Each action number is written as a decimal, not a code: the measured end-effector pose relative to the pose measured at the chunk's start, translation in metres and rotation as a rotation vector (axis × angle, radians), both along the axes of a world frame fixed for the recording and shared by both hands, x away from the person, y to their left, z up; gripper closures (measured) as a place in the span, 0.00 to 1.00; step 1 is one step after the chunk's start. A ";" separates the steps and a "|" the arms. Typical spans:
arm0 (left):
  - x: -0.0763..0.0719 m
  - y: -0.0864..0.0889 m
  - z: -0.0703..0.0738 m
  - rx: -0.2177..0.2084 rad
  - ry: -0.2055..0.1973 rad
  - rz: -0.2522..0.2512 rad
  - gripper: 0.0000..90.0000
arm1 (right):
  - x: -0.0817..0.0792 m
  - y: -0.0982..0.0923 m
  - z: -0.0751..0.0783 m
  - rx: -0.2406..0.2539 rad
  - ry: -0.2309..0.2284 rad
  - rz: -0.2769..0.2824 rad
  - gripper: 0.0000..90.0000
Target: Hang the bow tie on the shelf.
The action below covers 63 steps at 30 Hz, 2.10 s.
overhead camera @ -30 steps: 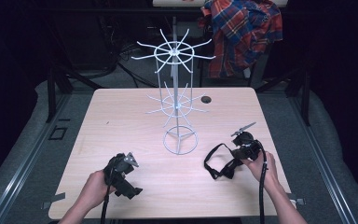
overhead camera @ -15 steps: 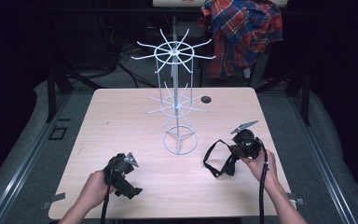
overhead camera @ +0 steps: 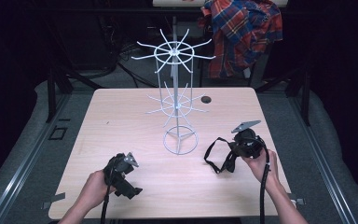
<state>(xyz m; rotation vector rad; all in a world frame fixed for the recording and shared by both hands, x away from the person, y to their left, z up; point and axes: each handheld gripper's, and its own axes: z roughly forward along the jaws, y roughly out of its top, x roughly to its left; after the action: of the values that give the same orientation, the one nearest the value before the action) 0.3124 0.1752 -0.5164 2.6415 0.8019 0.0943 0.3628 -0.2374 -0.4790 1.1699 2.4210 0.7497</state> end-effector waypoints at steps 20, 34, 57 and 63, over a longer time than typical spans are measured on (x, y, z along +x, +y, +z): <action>-0.001 0.001 0.000 0.001 0.003 0.004 0.00 | -0.011 0.009 0.016 0.005 -0.056 0.041 1.00; -0.001 0.001 0.000 0.005 0.000 0.005 0.00 | -0.015 0.013 0.030 0.017 -0.094 0.061 1.00; -0.002 0.001 0.001 0.000 -0.002 0.003 0.00 | -0.014 0.029 0.056 0.065 -0.147 0.086 1.00; -0.002 0.000 0.001 -0.001 -0.004 0.000 0.00 | -0.011 0.033 0.062 0.080 -0.160 0.090 1.00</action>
<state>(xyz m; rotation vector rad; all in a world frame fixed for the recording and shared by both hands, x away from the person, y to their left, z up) 0.3103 0.1755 -0.5156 2.6392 0.8006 0.0988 0.3520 -0.2043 -0.4170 0.9931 2.3422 0.9380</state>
